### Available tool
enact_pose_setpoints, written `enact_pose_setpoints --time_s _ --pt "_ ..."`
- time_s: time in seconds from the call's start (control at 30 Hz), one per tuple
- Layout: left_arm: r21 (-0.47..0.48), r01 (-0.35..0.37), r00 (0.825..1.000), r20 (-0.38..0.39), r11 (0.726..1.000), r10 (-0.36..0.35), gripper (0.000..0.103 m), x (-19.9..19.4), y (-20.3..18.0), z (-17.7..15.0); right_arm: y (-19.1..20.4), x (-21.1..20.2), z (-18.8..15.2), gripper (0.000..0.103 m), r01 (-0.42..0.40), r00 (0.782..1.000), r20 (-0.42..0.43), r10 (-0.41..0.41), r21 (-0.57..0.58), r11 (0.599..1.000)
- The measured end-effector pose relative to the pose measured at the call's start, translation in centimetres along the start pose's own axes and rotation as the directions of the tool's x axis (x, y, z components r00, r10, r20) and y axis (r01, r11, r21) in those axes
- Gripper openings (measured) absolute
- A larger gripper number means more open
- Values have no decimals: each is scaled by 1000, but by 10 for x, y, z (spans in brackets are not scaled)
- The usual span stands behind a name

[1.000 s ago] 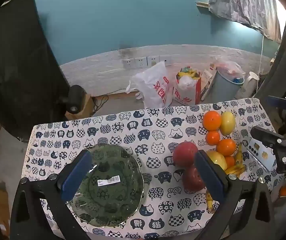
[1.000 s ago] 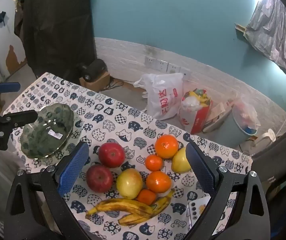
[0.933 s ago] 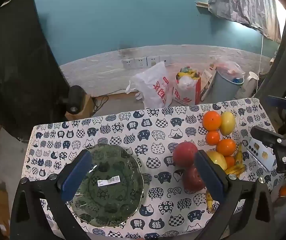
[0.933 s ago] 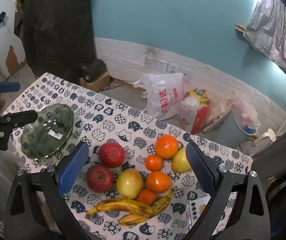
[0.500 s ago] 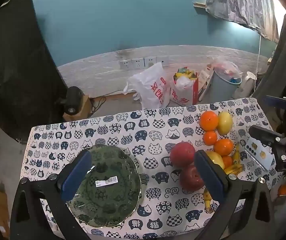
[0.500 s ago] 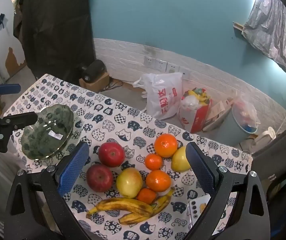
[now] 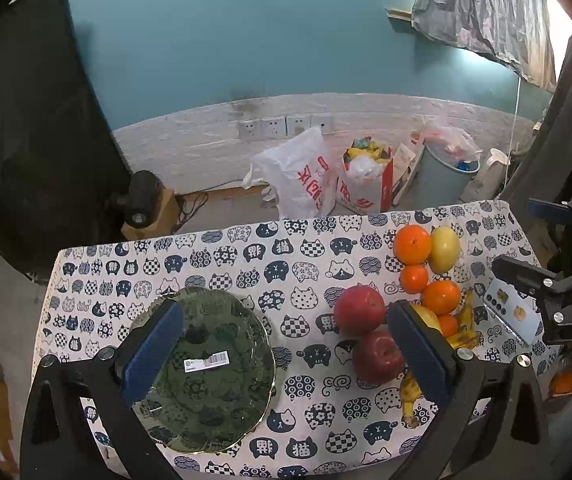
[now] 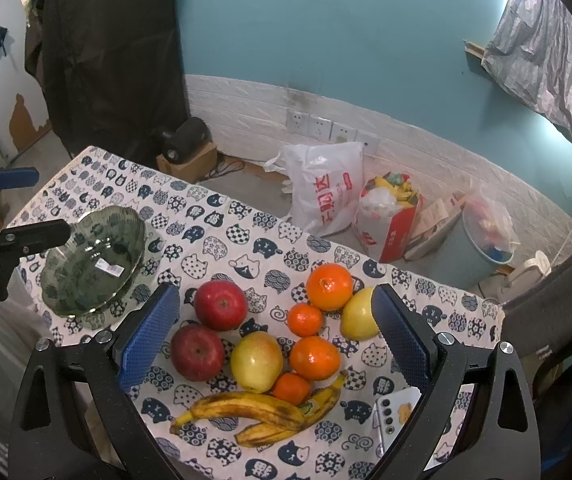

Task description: Organize fruits

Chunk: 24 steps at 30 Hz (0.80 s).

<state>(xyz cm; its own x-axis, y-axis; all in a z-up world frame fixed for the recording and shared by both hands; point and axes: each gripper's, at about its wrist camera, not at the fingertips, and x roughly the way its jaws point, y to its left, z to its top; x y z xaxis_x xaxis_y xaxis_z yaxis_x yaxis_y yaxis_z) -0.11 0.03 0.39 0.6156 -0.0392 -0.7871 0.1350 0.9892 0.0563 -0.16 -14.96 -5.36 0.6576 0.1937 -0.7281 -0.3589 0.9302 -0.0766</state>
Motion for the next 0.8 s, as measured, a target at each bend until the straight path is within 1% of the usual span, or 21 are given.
enact_pose_setpoints --time_s 0.17,0.8 --pt "13 -8 1000 12 1000 8 103 -2 -2 -2 0 0 0 96 -2 1000 0 2 1 1000" --pt "16 -13 1000 17 1000 12 103 -5 -4 -1 0 0 0 96 -2 1000 0 2 2 1000"
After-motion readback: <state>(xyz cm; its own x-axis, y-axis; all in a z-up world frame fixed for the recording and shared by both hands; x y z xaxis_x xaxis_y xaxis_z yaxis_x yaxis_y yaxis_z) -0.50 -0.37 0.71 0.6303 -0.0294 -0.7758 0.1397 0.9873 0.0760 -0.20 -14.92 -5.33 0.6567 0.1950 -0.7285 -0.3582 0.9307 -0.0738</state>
